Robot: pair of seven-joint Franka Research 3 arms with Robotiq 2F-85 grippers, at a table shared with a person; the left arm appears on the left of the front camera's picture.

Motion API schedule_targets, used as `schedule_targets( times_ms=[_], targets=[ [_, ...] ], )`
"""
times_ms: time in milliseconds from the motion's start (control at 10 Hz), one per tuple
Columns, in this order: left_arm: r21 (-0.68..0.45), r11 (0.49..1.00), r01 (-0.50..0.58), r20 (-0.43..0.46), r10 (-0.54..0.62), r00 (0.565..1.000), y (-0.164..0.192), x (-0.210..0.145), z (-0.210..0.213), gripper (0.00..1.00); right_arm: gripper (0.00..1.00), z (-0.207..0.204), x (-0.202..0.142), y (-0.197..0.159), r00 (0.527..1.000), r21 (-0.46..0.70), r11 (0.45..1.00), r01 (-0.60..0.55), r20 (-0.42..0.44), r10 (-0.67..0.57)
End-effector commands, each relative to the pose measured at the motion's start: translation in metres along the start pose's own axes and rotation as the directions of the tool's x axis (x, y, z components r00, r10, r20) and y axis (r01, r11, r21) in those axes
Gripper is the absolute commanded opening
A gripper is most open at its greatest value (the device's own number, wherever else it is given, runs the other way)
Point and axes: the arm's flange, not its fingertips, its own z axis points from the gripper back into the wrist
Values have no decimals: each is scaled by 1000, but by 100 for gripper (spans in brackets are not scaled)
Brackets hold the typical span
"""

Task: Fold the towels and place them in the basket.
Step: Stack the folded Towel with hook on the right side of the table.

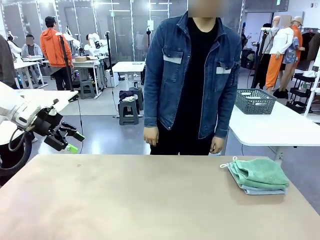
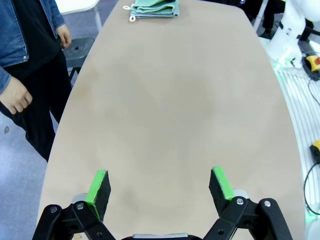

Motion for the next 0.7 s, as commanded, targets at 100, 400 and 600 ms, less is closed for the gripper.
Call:
schedule_targets(
  times_ms=[100,400,600],
  targets=[
    [-2,1000,-2,-3,2,1000,0,0,0,100,100,7,6,0,1000,8,1000,4,11,-4],
    [-2,1000,-2,-3,2,1000,0,0,0,100,100,7,6,0,1000,8,1000,4,11,-4],
    [-2,1000,-2,-3,2,1000,0,0,0,100,100,7,6,0,1000,8,1000,4,11,-4]
  ],
)
